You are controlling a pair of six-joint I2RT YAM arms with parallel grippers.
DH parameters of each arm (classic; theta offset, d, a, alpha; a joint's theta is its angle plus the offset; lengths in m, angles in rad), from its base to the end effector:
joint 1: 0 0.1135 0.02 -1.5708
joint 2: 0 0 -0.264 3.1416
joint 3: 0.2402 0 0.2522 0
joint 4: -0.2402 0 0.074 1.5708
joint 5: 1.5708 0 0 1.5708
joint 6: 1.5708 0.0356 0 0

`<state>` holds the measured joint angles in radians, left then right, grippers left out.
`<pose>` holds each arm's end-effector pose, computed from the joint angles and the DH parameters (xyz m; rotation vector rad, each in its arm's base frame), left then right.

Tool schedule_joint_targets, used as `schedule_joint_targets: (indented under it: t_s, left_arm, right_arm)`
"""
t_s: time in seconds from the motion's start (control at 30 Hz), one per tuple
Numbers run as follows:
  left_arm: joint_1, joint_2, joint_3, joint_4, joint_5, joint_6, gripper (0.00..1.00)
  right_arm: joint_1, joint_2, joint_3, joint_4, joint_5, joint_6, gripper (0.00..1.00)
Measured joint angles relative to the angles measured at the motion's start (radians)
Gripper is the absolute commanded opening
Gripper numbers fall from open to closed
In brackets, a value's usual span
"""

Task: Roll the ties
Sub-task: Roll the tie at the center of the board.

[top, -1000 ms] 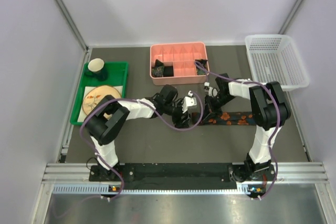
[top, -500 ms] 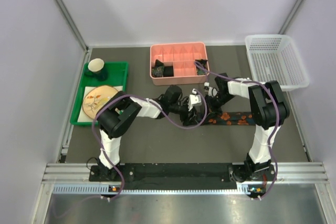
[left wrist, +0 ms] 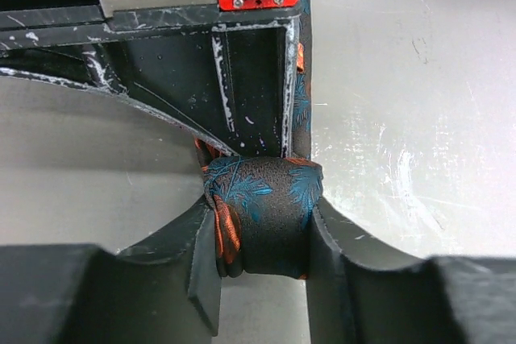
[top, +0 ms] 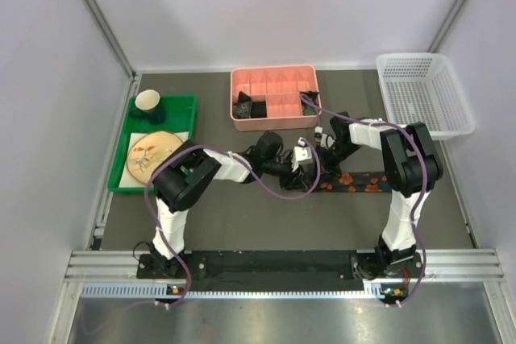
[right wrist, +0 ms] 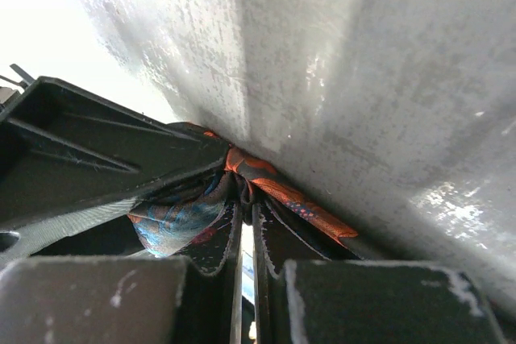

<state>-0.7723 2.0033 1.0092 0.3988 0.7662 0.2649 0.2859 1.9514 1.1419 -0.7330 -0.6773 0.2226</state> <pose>0.2672 -0.2947 0.1247 1.4546 1.6279 -1.1171 0.3135 0.1154 0.1210 0.1039 -2.8348 -0.9771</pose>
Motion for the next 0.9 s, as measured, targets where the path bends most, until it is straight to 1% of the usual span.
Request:
schedule_joint_targets:
  t_s: [0.07, 0.1, 0.23, 0.3, 0.33, 0.43, 0.5, 0.53, 0.6, 0.63, 0.7, 0.73, 0.77, 0.9]
  left_arm:
    - [-0.002, 0.0, 0.009, -0.019, -0.008, 0.006, 0.19]
    - [-0.003, 0.0, 0.015, -0.035, -0.014, 0.014, 0.13]
    - [-0.027, -0.018, 0.06, -0.166, -0.083, 0.073, 0.06]
    - [-0.045, -0.03, 0.082, -0.232, -0.135, 0.108, 0.04]
    - [-0.057, -0.036, 0.097, -0.275, -0.169, 0.133, 0.03]
    - [-0.082, -0.043, 0.142, -0.377, -0.247, 0.189, 0.0]
    - [-0.1, -0.043, 0.178, -0.443, -0.298, 0.227, 0.0]
    - [-0.108, -0.043, 0.195, -0.476, -0.324, 0.244, 0.0]
    - [-0.124, -0.04, 0.235, -0.552, -0.378, 0.275, 0.0]
    - [-0.129, -0.035, 0.255, -0.587, -0.401, 0.287, 0.0]
    - [-0.137, -0.019, 0.301, -0.659, -0.438, 0.305, 0.0]
    - [-0.14, -0.012, 0.319, -0.684, -0.452, 0.312, 0.0]
    - [-0.146, -0.005, 0.336, -0.709, -0.467, 0.319, 0.0]
    - [-0.164, 0.016, 0.383, -0.771, -0.512, 0.336, 0.0]
  right_arm:
    - [0.0, 0.0, 0.0, 0.001, 0.0, 0.01, 0.0]
    - [0.0, 0.0, 0.0, 0.001, 0.0, 0.012, 0.0]
    - [0.0, 0.0, 0.0, 0.0, -0.001, 0.014, 0.0]
    - [-0.001, 0.0, 0.002, -0.002, -0.003, 0.013, 0.05]
    - [-0.001, 0.0, 0.003, -0.006, -0.003, 0.01, 0.09]
    - [-0.005, 0.0, 0.005, -0.013, -0.01, -0.002, 0.13]
    - [-0.015, 0.0, 0.007, -0.024, -0.018, -0.014, 0.16]
    - [-0.02, 0.0, 0.008, -0.029, -0.021, -0.02, 0.18]
    - [-0.037, 0.005, 0.02, -0.048, -0.031, -0.038, 0.2]
    - [-0.043, 0.006, 0.026, -0.054, -0.037, -0.046, 0.24]
    - [-0.062, 0.006, 0.039, -0.076, -0.056, -0.068, 0.27]
    - [-0.074, 0.006, 0.047, -0.088, -0.068, -0.081, 0.31]
    - [-0.085, 0.006, 0.053, -0.098, -0.082, -0.092, 0.33]
    - [-0.113, 0.005, 0.058, -0.124, -0.142, -0.117, 0.35]
